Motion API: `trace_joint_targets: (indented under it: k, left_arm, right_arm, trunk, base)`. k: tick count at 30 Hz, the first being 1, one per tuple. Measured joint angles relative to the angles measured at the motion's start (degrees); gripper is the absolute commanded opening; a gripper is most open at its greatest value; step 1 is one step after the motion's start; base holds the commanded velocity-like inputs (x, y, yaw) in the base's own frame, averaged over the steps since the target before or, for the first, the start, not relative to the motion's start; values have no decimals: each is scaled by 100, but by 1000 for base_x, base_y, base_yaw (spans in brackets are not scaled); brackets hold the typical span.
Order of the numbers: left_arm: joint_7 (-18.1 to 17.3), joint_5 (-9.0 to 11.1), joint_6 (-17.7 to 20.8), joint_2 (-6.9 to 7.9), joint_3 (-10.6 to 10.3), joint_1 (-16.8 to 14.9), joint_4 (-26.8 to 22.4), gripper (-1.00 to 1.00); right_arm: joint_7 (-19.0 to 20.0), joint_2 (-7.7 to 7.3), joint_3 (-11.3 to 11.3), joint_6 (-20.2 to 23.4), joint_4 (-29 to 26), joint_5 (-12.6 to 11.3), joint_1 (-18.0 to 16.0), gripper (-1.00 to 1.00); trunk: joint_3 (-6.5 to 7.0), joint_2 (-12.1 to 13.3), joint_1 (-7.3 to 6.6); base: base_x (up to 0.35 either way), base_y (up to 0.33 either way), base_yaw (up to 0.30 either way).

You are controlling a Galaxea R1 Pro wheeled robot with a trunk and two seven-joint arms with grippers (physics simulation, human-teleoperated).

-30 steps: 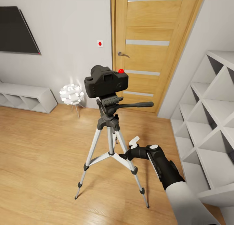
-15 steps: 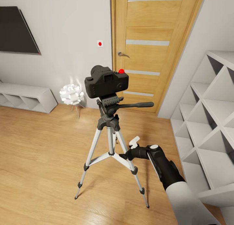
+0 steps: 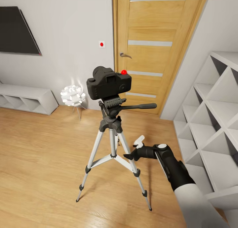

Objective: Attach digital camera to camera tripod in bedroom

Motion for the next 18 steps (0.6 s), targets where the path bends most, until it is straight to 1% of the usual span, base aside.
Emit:
trace_joint_targets:
  k: [2, 5, 7, 12, 13, 18]
  left_arm:
    - [0, -1, 0, 0, 1, 0, 0, 100]
    - [0, -1, 0, 0, 2, 0, 0, 100]
    - [0, -1, 0, 0, 2, 0, 0, 100]
    - [0, 0, 0, 0, 3, 0, 0, 100]
    - [0, -1, 0, 0, 3, 0, 0, 100]
    - [0, 0, 0, 0, 1, 0, 0, 100]
  right_arm:
    - [225, -88, 3, 46, -198, 13, 0, 100]
    - [411, -154, -6, 191, -359, 20, 0, 100]
    - [544, -211, -9, 392, -480, 16, 1, 100]
    - [730, -326, -12, 626, -603, -4, 3, 100]
    - [809, -372, -12, 668, -626, -10, 2, 100]
    - [1049, -461, -12, 722, -659, -17, 1, 100]
  trunk:
    - [0, 0, 0]
    - [0, 0, 0]
    - [0, 0, 0]
    - [0, 0, 0]
    - [0, 0, 0]
    - [0, 0, 0]
  base:
    - [0, 0, 0]
    - [0, 0, 0]
    - [0, 0, 0]
    - [0, 0, 0]
    - [0, 0, 0]
    - [0, 0, 0]
